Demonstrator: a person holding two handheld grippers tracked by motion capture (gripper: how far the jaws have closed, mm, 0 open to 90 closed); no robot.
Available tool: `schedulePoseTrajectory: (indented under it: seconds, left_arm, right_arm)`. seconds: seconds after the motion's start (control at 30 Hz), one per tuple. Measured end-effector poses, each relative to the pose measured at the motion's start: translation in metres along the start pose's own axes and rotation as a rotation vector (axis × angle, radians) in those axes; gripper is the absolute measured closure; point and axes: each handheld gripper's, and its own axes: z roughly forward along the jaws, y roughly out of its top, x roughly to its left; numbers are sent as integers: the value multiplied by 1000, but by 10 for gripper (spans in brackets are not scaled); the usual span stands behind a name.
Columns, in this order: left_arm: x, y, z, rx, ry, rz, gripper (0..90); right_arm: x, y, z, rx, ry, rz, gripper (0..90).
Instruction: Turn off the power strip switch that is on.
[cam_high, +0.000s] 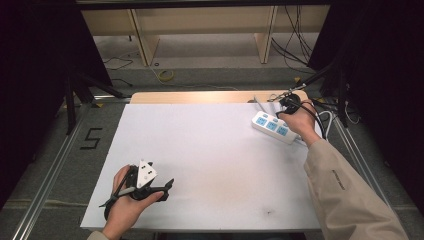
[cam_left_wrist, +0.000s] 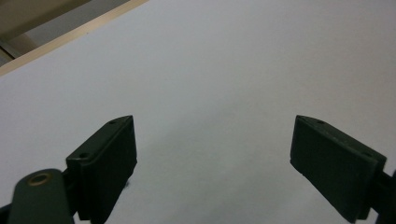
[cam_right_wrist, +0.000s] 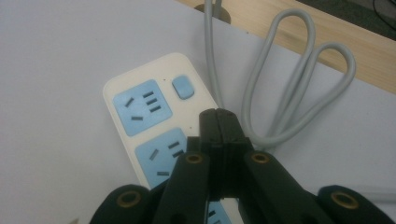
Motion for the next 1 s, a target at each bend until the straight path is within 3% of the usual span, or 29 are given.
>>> schedulePoseTrajectory:
  seconds: [1.0]
  left_arm:
    - [0,0,0,7,4,6,142]
  right_arm:
    - [5,-30,-28,-68,53,-8,900]
